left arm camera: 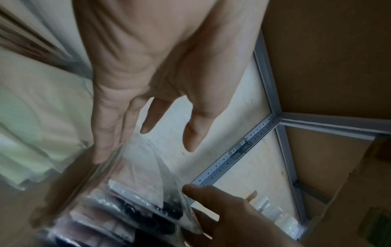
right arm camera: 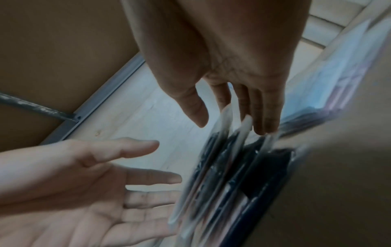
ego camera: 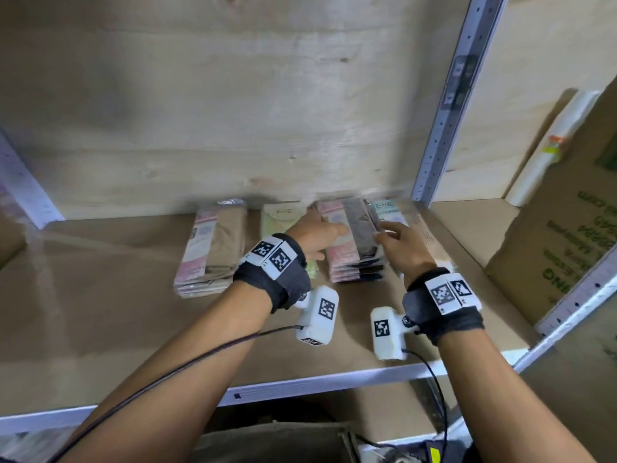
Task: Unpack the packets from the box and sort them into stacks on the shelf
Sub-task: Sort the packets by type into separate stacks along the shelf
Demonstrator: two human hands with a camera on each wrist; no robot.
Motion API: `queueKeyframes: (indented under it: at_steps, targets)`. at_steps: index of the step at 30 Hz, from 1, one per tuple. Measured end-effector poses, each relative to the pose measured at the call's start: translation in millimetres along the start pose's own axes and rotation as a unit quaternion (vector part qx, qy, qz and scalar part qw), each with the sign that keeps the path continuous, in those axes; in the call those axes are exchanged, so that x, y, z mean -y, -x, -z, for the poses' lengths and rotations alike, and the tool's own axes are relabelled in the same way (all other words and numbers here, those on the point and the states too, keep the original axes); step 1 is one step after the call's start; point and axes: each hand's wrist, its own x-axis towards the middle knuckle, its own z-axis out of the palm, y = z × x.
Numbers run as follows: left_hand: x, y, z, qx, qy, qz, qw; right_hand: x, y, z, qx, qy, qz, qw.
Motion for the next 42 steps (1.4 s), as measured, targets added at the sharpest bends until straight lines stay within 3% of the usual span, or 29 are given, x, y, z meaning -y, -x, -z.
queueKeyframes:
  at_steps: [11,19,26,30,34,39,42]
  targets:
    - [-5.4,-7.5,-21.5,0.002,-0.052,0.061,0.997,-12.0,-0.1,0.5,0.046,-0.074,-0.051,0.995]
    - [-4.4,-8.6,-25.6,-0.002,-0.009,0.088,0.996,-12.8,1.6,4.9,0.071,-0.063,-0.026,0.995]
    - [-11.4,-5.0,-24.1,0.000,-0.046,0.089,0.995,-13.0,-2.3,12.4,0.094,-0.062,-0.014,0.994]
    - [-22.1,-5.2,-16.5,-0.026,-0.132,0.052,0.990,-13.2,-3.8,30.2,0.083,-0.100,0.000,0.992]
    - [-44.3,-1.1,-19.2,-0.086,-0.230,-0.067,0.967,-18.7,-9.2,62.3,0.016,-0.175,0.009,0.984]
    - [-72.8,1.3,-61.0,-0.088,-0.131,-0.158,0.975,-40.9,-18.1,97.8,-0.072,-0.090,-0.014,0.993]
    - [-86.5,-3.6,-92.0,-0.048,-0.043,-0.122,0.991,-49.6,-20.2,106.6,-0.068,-0.077,-0.029,0.994]
